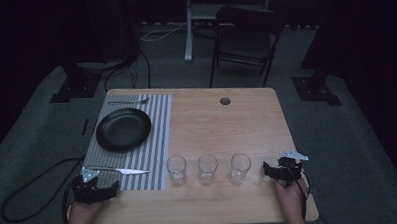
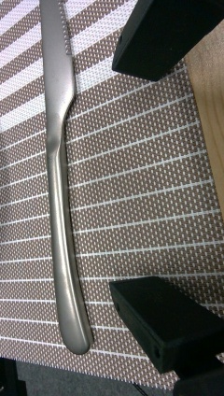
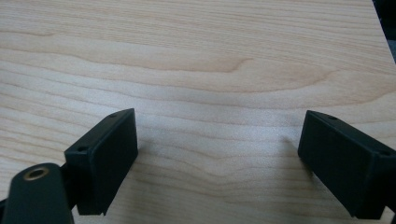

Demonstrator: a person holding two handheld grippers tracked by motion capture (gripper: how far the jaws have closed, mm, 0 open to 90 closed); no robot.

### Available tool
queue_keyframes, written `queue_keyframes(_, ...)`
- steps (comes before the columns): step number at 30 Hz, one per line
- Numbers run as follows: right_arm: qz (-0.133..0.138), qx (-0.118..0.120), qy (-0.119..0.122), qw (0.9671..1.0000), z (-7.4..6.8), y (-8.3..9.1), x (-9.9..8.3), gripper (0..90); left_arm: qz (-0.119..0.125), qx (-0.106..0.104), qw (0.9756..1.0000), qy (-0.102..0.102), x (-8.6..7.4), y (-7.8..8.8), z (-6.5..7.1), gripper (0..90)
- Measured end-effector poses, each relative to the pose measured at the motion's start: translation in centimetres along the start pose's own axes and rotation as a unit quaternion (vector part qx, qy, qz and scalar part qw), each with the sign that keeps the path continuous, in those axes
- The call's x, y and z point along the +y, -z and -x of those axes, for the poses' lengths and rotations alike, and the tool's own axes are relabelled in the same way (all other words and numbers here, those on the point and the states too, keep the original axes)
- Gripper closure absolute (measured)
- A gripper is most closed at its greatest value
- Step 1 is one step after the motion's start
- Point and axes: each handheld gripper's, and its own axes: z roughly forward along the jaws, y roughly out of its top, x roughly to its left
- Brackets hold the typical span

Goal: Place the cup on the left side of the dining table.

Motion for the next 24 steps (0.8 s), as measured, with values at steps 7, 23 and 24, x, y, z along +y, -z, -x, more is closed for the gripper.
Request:
queue_keyframes(7, 0.0, 0.0, 0.0, 1.0, 0.0, 0.0, 0.0, 11.5, -0.004, -0.003, 1.0, -0.001, 0.1, 0.0, -0.07, 0.4)
queue_keyframes(23, 0.0, 0.0, 0.0, 1.0, 0.01, 0.0, 0.0, 11.5, 0.003, -0.015, 0.9998, -0.014, -0.22, 0.27, -0.33, 1.6)
queue_keyframes(24, 0.0, 0.0, 0.0, 1.0, 0.01, 0.0, 0.0, 11.5, 0.002, -0.016, 0.9997, -0.016, -0.21, 0.29, -0.34, 1.6)
